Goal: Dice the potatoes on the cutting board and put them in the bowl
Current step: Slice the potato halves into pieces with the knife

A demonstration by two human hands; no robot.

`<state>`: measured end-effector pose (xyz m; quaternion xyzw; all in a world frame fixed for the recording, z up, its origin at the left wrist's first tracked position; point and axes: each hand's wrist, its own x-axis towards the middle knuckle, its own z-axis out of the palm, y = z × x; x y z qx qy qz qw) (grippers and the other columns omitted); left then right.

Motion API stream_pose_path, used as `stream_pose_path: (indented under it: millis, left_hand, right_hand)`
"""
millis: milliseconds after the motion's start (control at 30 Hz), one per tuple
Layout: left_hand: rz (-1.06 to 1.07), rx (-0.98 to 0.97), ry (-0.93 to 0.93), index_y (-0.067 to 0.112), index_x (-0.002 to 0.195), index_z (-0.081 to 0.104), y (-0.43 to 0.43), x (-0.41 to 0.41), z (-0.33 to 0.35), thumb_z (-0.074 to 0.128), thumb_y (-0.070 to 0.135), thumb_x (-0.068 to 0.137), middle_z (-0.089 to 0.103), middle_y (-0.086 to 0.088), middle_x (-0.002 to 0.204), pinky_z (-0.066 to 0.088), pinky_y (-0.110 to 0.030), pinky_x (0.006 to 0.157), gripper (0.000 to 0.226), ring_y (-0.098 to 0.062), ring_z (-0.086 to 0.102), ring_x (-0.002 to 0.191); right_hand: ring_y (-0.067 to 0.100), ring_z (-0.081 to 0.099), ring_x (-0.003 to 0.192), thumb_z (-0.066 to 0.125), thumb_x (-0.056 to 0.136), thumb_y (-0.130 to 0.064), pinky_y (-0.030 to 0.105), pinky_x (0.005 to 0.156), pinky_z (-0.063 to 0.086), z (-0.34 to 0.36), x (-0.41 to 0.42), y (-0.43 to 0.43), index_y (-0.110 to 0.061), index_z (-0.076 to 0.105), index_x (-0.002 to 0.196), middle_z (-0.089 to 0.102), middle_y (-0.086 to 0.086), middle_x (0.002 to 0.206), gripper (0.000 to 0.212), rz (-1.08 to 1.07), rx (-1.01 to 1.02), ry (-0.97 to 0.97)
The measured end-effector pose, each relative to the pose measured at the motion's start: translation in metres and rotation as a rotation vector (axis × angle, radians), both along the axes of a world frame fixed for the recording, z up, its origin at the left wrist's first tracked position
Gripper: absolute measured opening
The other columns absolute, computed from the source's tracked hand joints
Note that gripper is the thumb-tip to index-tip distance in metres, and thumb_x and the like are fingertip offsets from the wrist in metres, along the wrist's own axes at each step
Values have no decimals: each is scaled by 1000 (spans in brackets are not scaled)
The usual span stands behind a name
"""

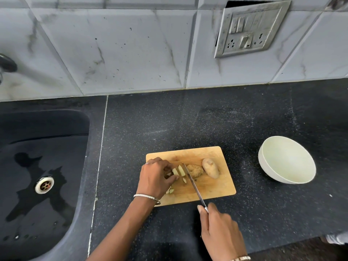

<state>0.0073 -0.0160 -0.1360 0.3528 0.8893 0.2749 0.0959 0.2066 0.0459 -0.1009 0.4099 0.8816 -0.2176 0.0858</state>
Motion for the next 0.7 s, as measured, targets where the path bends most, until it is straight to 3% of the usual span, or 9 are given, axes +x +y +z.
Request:
stream_pose_path:
  millis: [167,300,567,700]
  left_hand:
    - [-26,-24,8,34,90,71,-6,0,-1,75,52,69,61,13,89,46,-35,77,29,-14,52,86]
    - [-34,20,-12,38,92,72,-13,-5,-1,72,55,73,59,16,88,44,-33,76,26,-13,51,86]
    - [-67,-5,-158,43,86,72,-23,-15,-4,79,47,70,65,21,85,52,-36,78,18,-5,58,83]
    - [-59,-3,-210,38,81,73,-24,-16,0,83,39,68,67,20,81,53,-33,76,16,-2,60,78]
  right_hand:
    - [26,68,86,19,100,-53,33,59,41,-17,-11,10,-26,45,109,66,-1,87,39,59,78,34]
    - [29,66,89,20,100,-53,36,59,38,-18,-11,13,-27,44,112,66,0,90,38,99,38,37]
    - [27,65,93,18,98,-58,35,62,39,-10,2,-4,-30,33,93,63,-1,89,33,101,-114,-33]
    - [27,64,96,20,98,-58,37,65,39,-7,3,-8,-28,35,89,51,-4,79,34,79,-181,-8]
